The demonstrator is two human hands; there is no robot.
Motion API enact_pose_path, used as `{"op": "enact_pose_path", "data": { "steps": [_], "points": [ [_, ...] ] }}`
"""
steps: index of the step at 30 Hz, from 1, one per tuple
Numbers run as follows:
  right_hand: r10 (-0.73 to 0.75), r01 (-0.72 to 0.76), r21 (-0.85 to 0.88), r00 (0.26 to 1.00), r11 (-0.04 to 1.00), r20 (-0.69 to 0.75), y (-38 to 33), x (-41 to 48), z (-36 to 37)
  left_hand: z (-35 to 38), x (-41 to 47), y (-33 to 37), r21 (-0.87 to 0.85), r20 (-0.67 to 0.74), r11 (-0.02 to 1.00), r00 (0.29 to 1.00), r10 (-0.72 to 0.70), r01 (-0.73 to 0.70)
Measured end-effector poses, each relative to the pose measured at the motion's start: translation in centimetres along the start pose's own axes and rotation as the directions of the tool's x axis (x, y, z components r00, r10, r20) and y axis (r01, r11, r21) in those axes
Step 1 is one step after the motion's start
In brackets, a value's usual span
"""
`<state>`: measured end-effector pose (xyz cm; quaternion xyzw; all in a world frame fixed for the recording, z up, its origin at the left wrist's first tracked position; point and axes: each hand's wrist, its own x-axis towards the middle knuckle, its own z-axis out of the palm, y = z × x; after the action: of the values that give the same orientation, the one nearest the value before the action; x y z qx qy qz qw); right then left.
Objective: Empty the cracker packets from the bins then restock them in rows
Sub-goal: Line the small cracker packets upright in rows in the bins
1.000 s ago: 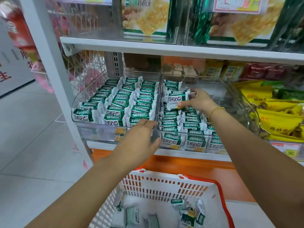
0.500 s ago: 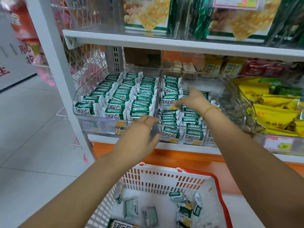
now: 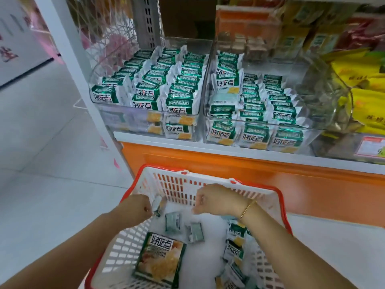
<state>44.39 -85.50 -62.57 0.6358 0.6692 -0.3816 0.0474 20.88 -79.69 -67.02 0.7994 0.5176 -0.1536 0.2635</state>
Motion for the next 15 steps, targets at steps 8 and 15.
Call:
{"op": "enact_pose_path", "data": {
  "steps": [8, 15],
  "points": [
    [0.086, -0.088, -0.088, 0.996, 0.992, -0.02, 7.0, 6.2, 13.0, 7.1, 2.7, 0.6, -0.21, -0.057, 0.976, 0.996, -0.072, 0.058],
    [0.041, -0.019, -0.168, 0.992, 0.986, 0.123, 9.7, 8.9, 18.5, 12.8, 6.5, 1.4, -0.399, -0.028, 0.905, 0.984, -0.175, 0.149]
  ]
}}
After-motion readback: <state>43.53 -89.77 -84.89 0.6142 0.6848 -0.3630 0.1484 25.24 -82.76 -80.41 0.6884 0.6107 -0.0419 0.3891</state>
